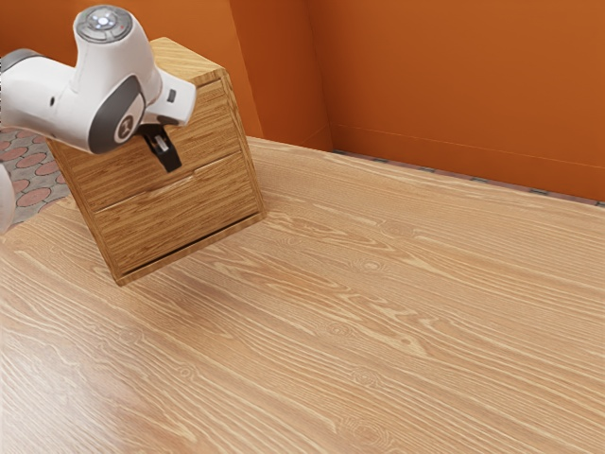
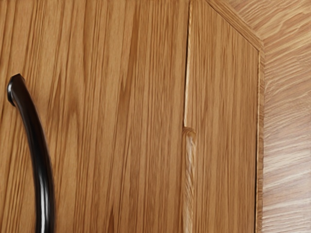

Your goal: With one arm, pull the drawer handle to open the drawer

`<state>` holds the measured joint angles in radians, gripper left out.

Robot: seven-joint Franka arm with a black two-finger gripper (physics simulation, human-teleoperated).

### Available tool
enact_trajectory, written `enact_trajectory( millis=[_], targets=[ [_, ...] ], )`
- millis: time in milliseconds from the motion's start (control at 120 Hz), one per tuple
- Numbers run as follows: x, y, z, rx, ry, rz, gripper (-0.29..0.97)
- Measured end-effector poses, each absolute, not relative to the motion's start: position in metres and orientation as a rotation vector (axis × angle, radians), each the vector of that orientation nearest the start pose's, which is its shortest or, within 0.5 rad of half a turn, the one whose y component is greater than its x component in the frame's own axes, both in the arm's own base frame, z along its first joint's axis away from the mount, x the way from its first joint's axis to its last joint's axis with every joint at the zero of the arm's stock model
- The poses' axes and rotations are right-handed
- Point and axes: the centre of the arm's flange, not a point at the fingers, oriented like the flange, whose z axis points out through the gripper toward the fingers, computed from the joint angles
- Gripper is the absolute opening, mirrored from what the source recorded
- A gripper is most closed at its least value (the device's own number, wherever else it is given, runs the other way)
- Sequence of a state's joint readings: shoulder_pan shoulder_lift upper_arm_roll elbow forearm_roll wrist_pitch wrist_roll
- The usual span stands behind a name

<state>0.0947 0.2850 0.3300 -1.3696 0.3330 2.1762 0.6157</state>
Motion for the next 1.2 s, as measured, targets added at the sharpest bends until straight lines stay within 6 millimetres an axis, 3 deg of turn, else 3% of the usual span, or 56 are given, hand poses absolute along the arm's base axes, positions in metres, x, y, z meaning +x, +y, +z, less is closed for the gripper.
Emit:
enact_trajectory(
  millis=[233, 450, 525, 867, 1200],
  targets=[
    [0.634, 0.247, 0.622, -2.483, 0.461, -0.345, 0.67],
    [0.612, 0.231, 0.637, -2.500, 0.482, -0.374, 0.64],
    [0.611, 0.226, 0.633, -2.507, 0.495, -0.368, 0.68],
    [0.613, 0.198, 0.625, -2.518, 0.560, -0.368, 0.68],
    [0.589, 0.159, 0.629, -2.516, 0.648, -0.382, 0.66]
  ],
)
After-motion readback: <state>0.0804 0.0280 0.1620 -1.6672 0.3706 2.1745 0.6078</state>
